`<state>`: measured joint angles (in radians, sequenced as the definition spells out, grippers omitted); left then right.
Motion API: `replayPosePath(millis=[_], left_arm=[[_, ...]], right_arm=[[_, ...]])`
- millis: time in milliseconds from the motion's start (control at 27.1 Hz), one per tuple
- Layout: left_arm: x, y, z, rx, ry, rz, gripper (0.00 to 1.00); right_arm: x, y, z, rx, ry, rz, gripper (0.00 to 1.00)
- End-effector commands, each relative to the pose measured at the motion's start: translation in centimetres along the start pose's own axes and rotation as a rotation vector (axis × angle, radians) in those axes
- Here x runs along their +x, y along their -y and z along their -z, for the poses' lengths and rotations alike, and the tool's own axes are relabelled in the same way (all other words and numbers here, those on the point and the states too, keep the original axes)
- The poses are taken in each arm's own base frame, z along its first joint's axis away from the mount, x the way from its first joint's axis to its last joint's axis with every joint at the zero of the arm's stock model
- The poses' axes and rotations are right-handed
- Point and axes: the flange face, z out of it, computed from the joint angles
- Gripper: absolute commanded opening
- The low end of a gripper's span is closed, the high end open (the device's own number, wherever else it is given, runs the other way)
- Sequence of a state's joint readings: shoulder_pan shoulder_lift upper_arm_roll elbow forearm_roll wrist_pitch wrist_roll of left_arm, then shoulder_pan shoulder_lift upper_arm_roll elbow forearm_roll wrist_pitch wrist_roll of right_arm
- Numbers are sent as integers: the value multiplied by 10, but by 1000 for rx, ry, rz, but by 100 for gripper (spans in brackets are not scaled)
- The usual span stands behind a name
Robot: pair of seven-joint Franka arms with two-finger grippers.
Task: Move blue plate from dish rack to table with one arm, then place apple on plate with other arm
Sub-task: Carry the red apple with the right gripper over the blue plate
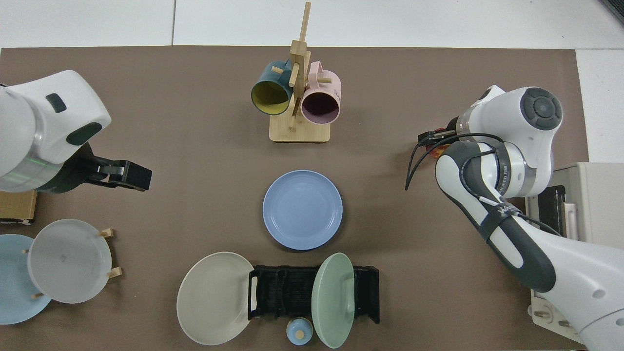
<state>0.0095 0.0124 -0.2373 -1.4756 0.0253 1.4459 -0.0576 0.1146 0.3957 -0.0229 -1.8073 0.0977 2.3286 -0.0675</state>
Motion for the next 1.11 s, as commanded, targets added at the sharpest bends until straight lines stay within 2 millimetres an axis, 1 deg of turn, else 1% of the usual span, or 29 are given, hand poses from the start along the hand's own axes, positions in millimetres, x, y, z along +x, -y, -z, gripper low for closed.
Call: replayPosePath(millis=[0, 74, 148, 222, 333, 443, 517, 665, 850, 924, 998, 1071], left_arm=[[-2, 7, 6, -13, 0, 9, 100], [-2, 8, 6, -7, -1, 10, 100], [-2, 8, 7, -4, -3, 9, 100], [-5, 8, 12, -3, -12, 11, 100], [-11, 7, 18, 0, -17, 14, 100], [-12, 7, 17, 1, -13, 14, 100], [-12, 9, 17, -1, -13, 19, 100], [-13, 11, 18, 0, -12, 25, 100], [-13, 19, 18, -1, -13, 60, 100], [-14, 19, 19, -1, -14, 63, 100], [-14, 18, 19, -1, -14, 62, 100], [-14, 18, 20, -1, -17, 62, 100]], right_arm=[[-6, 30, 58, 24, -1, 54, 0], [-10, 43, 71, 25, 6, 59, 0], [-14, 62, 84, 23, 7, 60, 0], [-19, 82, 90, 25, 19, 54, 0], [-27, 121, 93, 28, 44, 50, 0], [-38, 161, 95, 28, 59, 50, 0], [-44, 185, 102, 29, 52, 28, 0], [-56, 223, 107, 46, 42, 27, 0], [-76, 278, 99, 71, 46, 38, 0], [-82, 292, 97, 79, 33, 27, 0], [-85, 302, 91, 79, 36, 34, 0], [-91, 314, 79, 76, 47, 52, 0]])
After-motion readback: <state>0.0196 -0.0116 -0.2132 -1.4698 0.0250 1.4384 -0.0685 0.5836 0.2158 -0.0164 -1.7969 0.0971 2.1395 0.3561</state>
